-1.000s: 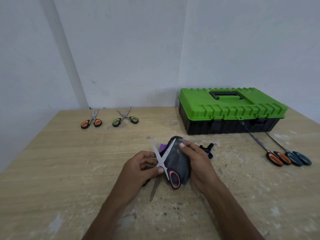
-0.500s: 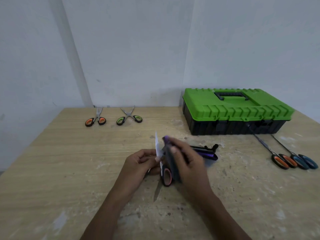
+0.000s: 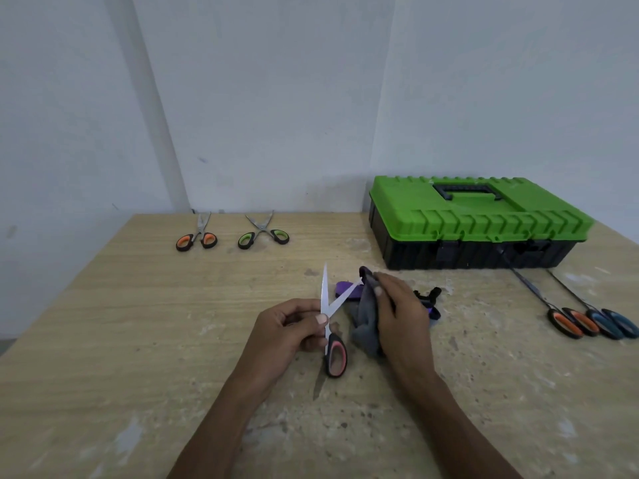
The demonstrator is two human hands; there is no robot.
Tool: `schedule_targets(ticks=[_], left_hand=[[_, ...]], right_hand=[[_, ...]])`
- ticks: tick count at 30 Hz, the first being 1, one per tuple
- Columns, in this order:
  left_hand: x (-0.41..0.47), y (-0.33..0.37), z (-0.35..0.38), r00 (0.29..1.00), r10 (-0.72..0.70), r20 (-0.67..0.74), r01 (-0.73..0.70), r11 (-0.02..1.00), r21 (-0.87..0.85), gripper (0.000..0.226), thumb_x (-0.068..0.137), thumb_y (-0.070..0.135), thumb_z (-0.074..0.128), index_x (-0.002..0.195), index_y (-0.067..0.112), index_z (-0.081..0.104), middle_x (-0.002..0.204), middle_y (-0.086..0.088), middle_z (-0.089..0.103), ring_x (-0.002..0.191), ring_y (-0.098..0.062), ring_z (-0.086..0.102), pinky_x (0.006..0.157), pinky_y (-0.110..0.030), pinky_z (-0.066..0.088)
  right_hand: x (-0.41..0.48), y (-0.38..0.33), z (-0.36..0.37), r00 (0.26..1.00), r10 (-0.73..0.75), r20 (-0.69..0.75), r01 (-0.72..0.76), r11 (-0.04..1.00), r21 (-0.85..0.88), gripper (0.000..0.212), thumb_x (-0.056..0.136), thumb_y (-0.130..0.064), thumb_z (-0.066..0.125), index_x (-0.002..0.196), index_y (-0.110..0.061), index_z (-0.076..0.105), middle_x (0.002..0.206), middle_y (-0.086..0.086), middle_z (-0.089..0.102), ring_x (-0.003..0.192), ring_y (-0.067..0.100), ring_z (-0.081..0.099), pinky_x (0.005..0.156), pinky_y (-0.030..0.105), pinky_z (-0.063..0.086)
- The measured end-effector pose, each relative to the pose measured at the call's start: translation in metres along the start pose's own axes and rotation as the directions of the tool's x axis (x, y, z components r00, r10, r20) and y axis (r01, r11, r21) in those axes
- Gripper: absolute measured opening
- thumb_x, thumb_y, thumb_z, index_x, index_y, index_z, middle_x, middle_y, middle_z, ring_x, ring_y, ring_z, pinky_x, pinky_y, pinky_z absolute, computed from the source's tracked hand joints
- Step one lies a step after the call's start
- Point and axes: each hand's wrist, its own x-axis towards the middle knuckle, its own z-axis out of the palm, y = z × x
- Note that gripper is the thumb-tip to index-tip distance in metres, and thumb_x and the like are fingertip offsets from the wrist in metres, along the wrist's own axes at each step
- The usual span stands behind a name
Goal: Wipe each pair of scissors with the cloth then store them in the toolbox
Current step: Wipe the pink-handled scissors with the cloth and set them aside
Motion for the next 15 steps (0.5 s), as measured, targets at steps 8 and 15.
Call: schedule_targets(ticks=[8,15], left_hand=[[-0.001,0.002,0.000,1.000,0.024,-0.011,-0.024,1.000,-0.002,0.016,0.092,0.003,0.070,0.104,0.010,0.076,0.085,-0.013,0.078,0.071,-0.019,0.073,0.060,-0.028,0.060],[-0.001,0.000,-0.002,1.000,0.020,0.024,-0.022,0.999,0.049,0.018,0.091,0.003,0.071,0.108,0.008,0.077,0.080,-0.012,0.075,0.066,-0.019,0.068,0.059,-0.030,0.057]], right_hand=[[-0.028,-0.019,0.005,0.949,-0.284,0.137,0.294,0.954,-0.055,0.029,0.097,-0.012,0.061,0.126,-0.016,0.068,0.129,-0.006,0.060,0.126,0.008,0.050,0.106,0.022,0.039],[-0.013,-0.004,0.012,0.962,-0.238,0.130,0.262,0.940,-0.218,0.027,0.098,-0.006,0.058,0.122,-0.010,0.069,0.128,0.000,0.054,0.114,0.007,0.053,0.101,0.016,0.040]])
